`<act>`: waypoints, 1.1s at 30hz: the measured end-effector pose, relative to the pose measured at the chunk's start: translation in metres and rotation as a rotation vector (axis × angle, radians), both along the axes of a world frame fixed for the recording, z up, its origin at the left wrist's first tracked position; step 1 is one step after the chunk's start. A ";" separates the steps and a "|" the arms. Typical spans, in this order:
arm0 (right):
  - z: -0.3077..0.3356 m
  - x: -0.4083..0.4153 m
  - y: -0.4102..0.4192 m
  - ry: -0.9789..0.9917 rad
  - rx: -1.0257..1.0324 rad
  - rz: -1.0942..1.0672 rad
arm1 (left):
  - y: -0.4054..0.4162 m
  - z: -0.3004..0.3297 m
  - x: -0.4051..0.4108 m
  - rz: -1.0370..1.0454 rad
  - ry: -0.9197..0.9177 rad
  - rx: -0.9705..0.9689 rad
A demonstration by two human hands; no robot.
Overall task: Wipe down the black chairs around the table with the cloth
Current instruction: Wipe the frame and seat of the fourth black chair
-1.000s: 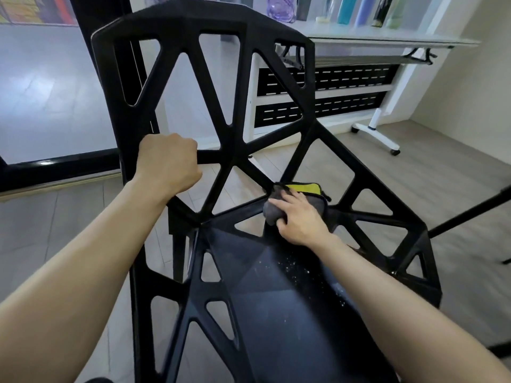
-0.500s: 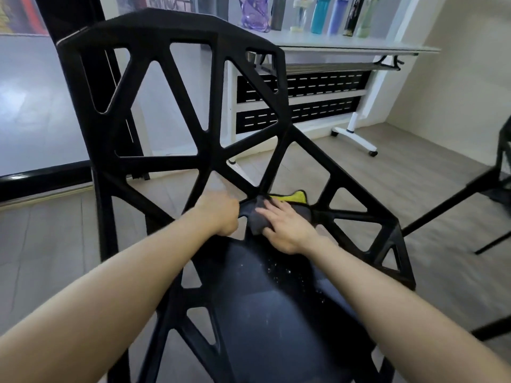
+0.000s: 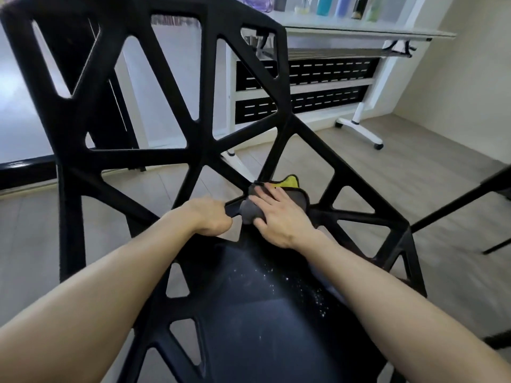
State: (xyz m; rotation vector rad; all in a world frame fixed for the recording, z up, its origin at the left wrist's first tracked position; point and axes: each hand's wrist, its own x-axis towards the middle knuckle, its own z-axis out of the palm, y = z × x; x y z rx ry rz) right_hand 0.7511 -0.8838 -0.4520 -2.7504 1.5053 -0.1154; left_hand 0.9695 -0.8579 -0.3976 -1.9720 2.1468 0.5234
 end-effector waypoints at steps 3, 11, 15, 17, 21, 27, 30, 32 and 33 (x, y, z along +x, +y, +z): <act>0.001 -0.010 0.000 0.026 -0.024 -0.020 | -0.001 -0.005 0.003 0.036 0.027 -0.009; 0.000 -0.016 0.003 -0.002 -0.020 0.018 | -0.002 -0.007 -0.003 0.016 -0.037 -0.020; 0.000 0.011 -0.011 -0.048 0.020 0.020 | -0.002 -0.009 0.003 0.018 -0.052 -0.071; 0.002 -0.020 0.001 -0.003 0.013 0.029 | -0.001 -0.010 0.003 0.016 -0.063 -0.085; 0.001 -0.065 0.023 0.060 -0.065 0.043 | 0.005 -0.014 -0.006 -0.009 -0.190 -0.149; 0.007 -0.008 -0.035 0.071 -0.166 0.267 | 0.003 -0.028 -0.011 0.013 -0.305 -0.228; 0.022 -0.019 -0.045 0.075 -0.315 0.150 | 0.003 -0.026 -0.012 -0.001 -0.316 -0.226; 0.009 -0.017 -0.038 0.024 -0.305 0.095 | 0.003 -0.025 -0.014 0.000 -0.316 -0.219; 0.001 -0.013 -0.035 0.002 -0.254 0.144 | 0.003 -0.024 -0.014 -0.004 -0.323 -0.223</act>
